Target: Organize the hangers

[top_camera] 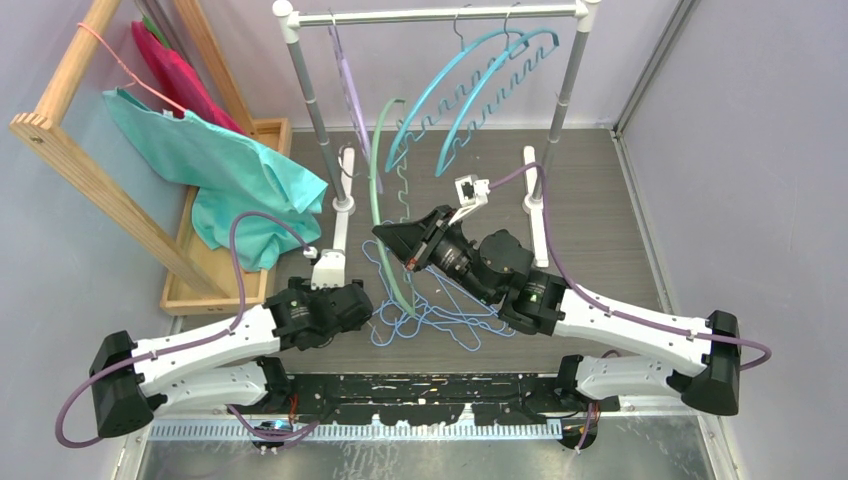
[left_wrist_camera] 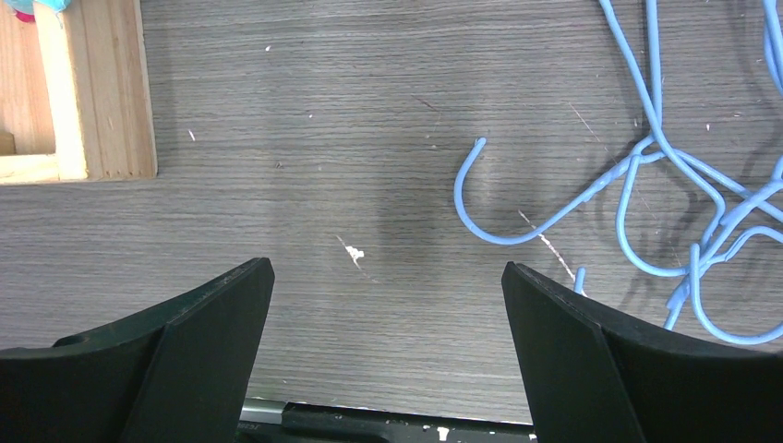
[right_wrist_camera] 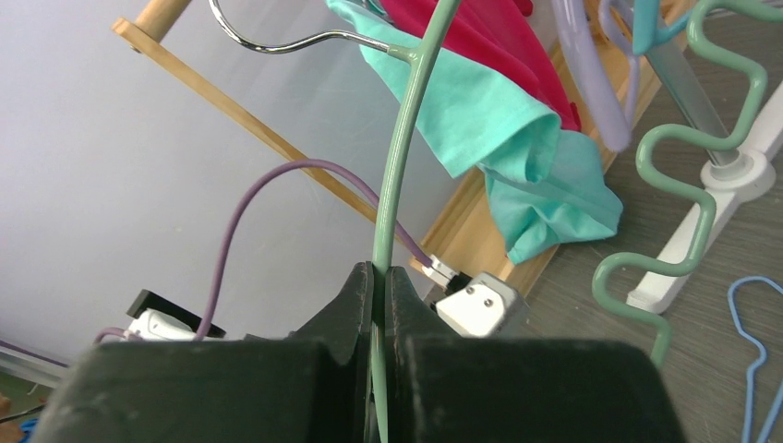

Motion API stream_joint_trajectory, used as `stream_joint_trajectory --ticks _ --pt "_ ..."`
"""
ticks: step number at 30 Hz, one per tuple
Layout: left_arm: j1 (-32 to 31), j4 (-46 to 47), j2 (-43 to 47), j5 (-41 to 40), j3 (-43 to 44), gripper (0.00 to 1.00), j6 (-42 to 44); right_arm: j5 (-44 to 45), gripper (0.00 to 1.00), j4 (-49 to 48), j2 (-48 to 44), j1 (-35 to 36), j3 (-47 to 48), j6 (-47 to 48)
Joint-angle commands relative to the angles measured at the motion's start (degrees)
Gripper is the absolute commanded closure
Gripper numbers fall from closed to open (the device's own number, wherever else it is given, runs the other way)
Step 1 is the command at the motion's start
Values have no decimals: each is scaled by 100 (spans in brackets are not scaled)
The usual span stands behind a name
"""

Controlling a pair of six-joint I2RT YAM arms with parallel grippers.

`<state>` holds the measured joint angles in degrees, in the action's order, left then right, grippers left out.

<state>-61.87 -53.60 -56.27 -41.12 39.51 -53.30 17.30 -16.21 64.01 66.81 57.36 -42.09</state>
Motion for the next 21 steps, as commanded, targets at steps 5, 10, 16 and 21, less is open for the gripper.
stream_joint_trajectory --ticks 5,10,16,21 --pt "8 74 -179 -84 132 2 3 172 99 -457 -528 34 -424 -229" --pt "12 57 -276 -70 178 2 31 -132 99 -547 -406 41 -471 -414" --pt "8 56 -258 -33 135 2 -20 -223 99 -709 -276 52 -659 -581" --pt "3 94 -243 -25 120 2 11 -327 99 -863 -180 94 -652 -647"
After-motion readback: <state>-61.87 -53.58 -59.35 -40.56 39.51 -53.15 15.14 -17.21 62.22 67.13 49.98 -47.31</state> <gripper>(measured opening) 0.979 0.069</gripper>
